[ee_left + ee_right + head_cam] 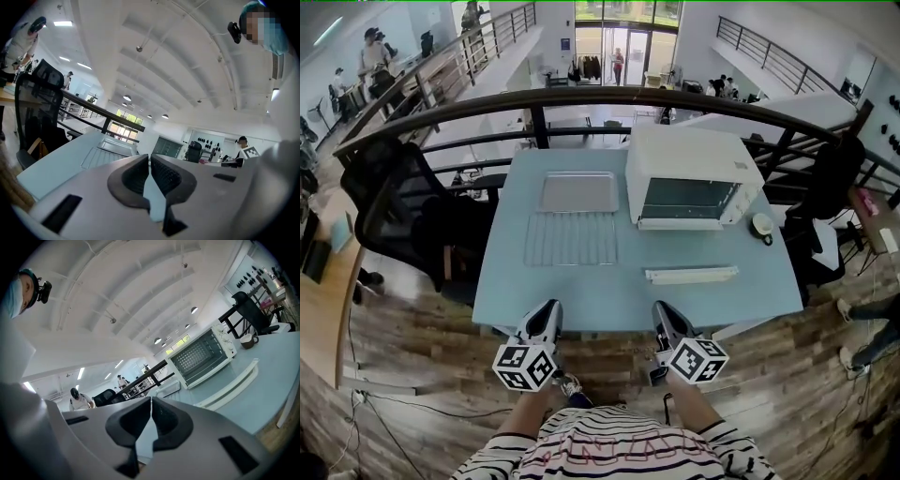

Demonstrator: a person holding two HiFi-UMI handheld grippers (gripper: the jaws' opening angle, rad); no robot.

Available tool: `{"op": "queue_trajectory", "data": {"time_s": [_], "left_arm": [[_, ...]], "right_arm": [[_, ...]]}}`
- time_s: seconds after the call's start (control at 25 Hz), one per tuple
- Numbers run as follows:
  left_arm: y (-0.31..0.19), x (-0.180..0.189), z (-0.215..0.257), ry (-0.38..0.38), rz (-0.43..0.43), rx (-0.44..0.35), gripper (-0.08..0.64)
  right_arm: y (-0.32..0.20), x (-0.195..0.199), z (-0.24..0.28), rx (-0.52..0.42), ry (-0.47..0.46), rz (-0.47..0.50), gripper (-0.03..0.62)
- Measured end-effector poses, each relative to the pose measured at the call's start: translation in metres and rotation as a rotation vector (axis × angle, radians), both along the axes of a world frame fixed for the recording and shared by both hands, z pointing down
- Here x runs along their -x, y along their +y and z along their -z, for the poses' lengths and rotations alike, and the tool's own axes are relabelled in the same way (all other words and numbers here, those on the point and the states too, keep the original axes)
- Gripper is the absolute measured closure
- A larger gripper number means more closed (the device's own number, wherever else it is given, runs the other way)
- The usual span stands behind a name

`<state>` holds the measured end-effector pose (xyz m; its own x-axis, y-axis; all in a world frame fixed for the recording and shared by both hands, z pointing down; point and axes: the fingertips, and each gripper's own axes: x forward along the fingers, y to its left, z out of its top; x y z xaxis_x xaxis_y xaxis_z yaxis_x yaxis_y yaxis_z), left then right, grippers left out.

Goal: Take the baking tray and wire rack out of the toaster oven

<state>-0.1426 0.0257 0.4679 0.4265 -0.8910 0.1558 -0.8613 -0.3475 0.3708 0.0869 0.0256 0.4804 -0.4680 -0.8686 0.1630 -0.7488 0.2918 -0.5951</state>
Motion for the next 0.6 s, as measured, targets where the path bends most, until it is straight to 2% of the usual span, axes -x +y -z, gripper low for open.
{"op": "queue_trajectory", "data": {"time_s": [0.12,0.6], "left_arm": [[0.018,-0.008,-0.002,-0.015,0.01,-0.004,0.525],[0.065,-0.059,-0.014,-0.025,-0.043,0.015,0.531]], "right_arm": [[0.015,-0.007,-0.002,-0.003,-0.006,0.008,0.56],[0.055,-0.027,-0.007,0.003,0.033,0.066,0.565]]}}
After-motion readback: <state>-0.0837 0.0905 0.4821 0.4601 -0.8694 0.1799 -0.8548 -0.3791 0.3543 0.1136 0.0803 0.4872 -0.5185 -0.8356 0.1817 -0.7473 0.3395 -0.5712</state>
